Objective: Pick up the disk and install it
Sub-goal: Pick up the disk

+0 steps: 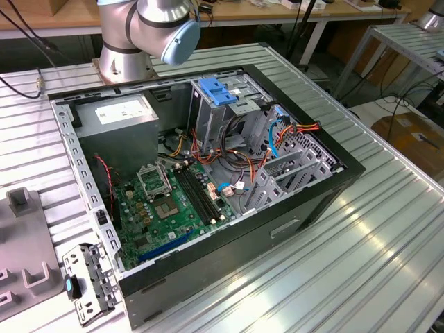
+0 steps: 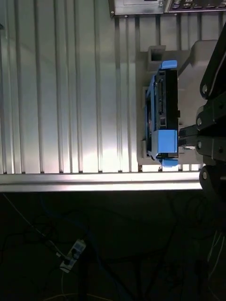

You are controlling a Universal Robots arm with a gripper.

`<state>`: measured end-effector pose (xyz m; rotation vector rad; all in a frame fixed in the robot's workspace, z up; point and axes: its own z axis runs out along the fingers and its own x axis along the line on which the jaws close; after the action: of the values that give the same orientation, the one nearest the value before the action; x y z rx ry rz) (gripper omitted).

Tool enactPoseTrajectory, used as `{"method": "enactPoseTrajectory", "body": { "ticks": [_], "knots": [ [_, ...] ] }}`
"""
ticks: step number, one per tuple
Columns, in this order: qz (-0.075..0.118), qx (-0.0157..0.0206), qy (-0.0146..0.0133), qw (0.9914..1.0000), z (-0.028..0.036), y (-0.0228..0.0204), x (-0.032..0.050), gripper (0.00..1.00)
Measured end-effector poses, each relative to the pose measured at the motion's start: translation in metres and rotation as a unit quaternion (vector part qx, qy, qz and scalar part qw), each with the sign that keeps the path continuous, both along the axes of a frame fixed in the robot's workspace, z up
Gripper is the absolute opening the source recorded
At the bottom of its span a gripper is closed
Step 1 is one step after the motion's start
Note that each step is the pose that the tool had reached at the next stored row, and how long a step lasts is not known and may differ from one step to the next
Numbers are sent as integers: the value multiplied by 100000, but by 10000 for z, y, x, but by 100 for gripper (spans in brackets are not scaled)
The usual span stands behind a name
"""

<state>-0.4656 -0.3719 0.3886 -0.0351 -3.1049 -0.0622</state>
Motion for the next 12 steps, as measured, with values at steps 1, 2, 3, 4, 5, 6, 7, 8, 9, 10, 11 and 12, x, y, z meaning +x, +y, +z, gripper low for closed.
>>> {"method": "enactPoseTrajectory", "body": {
  "ticks": [1, 2, 3, 4, 5, 6, 7, 8, 9, 10, 11, 12],
  "knots": [
    [269, 1, 3, 100000, 0, 0, 0, 11],
    [528, 1, 0, 99999, 0, 0, 0, 11],
    [796, 1, 2, 99997, 0, 0, 1, 11],
    [1083, 0, 2, 99994, 0, 0, 1, 11],
    [1588, 2, 0, 99987, 0, 1, 3, 11],
    [1952, 1, 1, 99981, 0, 1, 3, 11],
    [2337, 2, -2, 99973, 0, 0, 4, 11],
    [2656, 3, -1, 99965, 0, 0, 4, 11],
    [3057, 2, 1, 99953, 0, 0, 5, 11],
    [3482, 0, 1, 99939, 0, 0, 5, 11],
    [3731, 0, 2, 99930, 0, 0, 5, 11],
    [3917, 0, 2, 99923, 0, 0, 5, 11]
  ]
}}
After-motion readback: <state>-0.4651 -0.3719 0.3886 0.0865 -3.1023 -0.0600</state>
